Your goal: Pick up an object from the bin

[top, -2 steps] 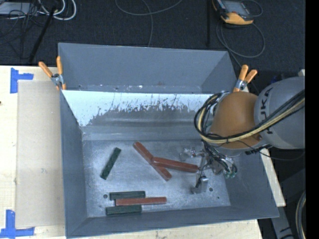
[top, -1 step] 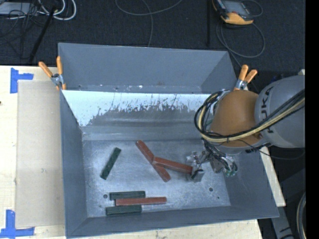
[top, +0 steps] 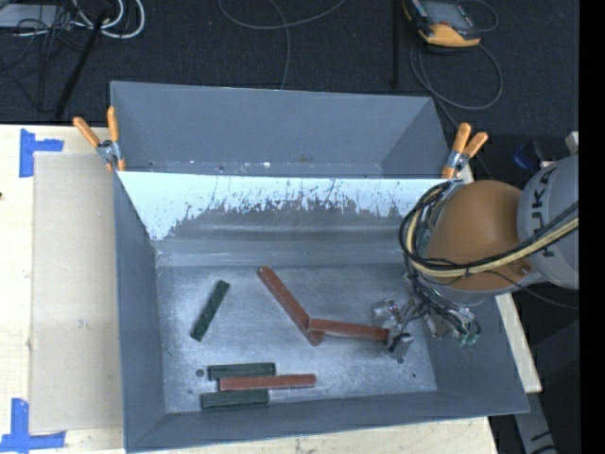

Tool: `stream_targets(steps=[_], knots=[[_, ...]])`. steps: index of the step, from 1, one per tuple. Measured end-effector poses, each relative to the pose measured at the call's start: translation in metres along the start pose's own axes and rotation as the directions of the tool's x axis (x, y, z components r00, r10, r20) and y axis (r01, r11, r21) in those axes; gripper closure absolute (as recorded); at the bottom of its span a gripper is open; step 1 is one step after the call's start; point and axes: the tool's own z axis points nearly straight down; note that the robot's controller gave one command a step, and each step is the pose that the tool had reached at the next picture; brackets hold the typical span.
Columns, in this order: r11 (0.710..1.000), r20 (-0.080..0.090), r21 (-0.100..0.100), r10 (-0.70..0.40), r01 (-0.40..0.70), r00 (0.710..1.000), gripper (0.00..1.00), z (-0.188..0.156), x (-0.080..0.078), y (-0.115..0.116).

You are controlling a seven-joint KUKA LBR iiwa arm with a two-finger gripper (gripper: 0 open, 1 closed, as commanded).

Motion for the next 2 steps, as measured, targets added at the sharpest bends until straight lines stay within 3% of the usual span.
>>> stream_targets(steps=[1,2], knots=[[1.000,0.001,0.000,-0.001,0.001,1.000,0.00,0.000,-0.001,0.000],[0.998,-0.002,-0.001,0.069,-0.069,0.998,0.00,0.018,0.025,0.005]])
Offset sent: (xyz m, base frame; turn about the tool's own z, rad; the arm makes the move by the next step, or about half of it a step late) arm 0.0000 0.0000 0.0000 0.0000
